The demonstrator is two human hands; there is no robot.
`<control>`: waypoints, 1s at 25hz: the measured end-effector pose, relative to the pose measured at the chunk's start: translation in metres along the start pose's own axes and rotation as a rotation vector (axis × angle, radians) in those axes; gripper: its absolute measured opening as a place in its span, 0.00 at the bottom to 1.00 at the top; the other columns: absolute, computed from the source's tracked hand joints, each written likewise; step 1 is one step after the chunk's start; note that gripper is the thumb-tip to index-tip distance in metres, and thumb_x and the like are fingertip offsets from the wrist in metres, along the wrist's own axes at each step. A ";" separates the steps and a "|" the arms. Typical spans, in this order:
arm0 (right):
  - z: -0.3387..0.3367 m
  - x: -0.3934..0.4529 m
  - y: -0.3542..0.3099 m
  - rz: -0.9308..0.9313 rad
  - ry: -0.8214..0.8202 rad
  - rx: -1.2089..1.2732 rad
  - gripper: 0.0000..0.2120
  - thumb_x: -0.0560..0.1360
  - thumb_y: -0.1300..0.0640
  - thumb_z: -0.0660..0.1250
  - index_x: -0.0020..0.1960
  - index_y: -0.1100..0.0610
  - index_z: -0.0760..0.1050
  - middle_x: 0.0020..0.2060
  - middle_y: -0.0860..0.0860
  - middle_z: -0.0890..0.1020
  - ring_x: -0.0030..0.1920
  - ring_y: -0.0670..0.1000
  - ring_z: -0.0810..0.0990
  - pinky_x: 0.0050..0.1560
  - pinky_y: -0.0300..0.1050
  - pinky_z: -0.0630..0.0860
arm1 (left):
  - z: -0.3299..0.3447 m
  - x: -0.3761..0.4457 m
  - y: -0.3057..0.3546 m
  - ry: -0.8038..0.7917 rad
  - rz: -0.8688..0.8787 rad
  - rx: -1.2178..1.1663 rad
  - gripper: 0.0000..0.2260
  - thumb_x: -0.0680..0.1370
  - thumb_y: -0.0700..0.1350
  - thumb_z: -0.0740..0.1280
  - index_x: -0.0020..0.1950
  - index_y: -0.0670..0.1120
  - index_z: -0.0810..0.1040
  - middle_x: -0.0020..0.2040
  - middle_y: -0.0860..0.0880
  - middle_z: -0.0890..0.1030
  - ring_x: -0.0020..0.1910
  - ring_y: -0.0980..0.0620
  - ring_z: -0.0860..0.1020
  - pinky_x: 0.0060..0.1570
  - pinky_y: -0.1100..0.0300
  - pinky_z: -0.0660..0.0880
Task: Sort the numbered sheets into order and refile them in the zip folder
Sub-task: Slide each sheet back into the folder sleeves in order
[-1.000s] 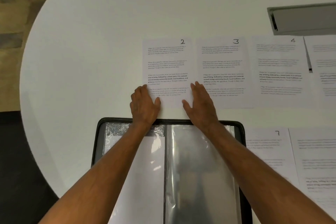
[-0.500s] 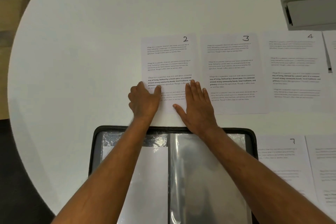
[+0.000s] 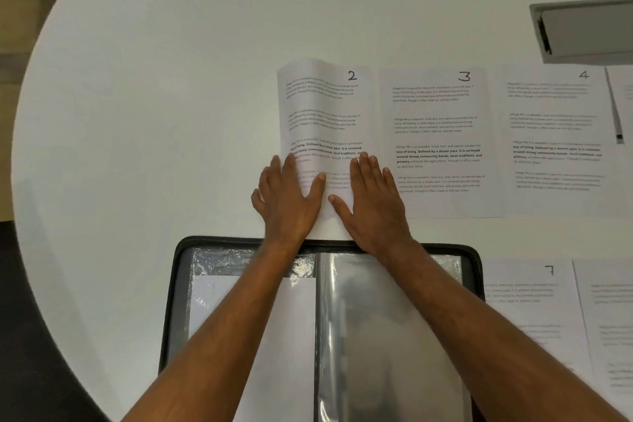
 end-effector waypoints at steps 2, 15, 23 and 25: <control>-0.001 0.000 0.001 -0.006 0.005 0.008 0.42 0.80 0.33 0.39 0.84 0.61 0.47 0.83 0.57 0.48 0.83 0.54 0.45 0.82 0.51 0.41 | 0.000 0.004 0.002 0.022 0.013 -0.168 0.34 0.79 0.67 0.60 0.81 0.52 0.61 0.76 0.49 0.71 0.75 0.46 0.68 0.74 0.37 0.63; -0.006 0.000 0.006 -0.028 0.076 0.135 0.35 0.83 0.41 0.37 0.83 0.58 0.55 0.82 0.54 0.57 0.83 0.52 0.51 0.82 0.50 0.44 | -0.027 0.015 0.027 -0.427 -0.618 -1.404 0.25 0.78 0.63 0.69 0.64 0.43 0.79 0.53 0.46 0.83 0.50 0.46 0.83 0.55 0.47 0.82; -0.005 0.000 0.009 -0.034 0.092 0.156 0.31 0.84 0.45 0.43 0.82 0.59 0.58 0.81 0.56 0.60 0.82 0.53 0.55 0.82 0.51 0.46 | -0.032 0.013 0.016 -0.182 -0.340 -0.914 0.07 0.85 0.42 0.64 0.58 0.51 0.79 0.52 0.53 0.85 0.47 0.56 0.84 0.40 0.64 0.80; -0.010 0.001 0.009 -0.032 0.026 0.214 0.29 0.85 0.46 0.47 0.83 0.58 0.54 0.82 0.54 0.55 0.83 0.51 0.51 0.82 0.48 0.44 | -0.035 0.011 0.013 -0.168 -0.303 -0.791 0.11 0.86 0.40 0.59 0.58 0.54 0.77 0.52 0.55 0.83 0.49 0.59 0.81 0.41 0.65 0.77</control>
Point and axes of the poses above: each hand's wrist, its own x-axis towards the middle knuckle, its own z-axis out of the palm, y = z × x, the point moved 2 cm from there along x, towards the middle knuckle
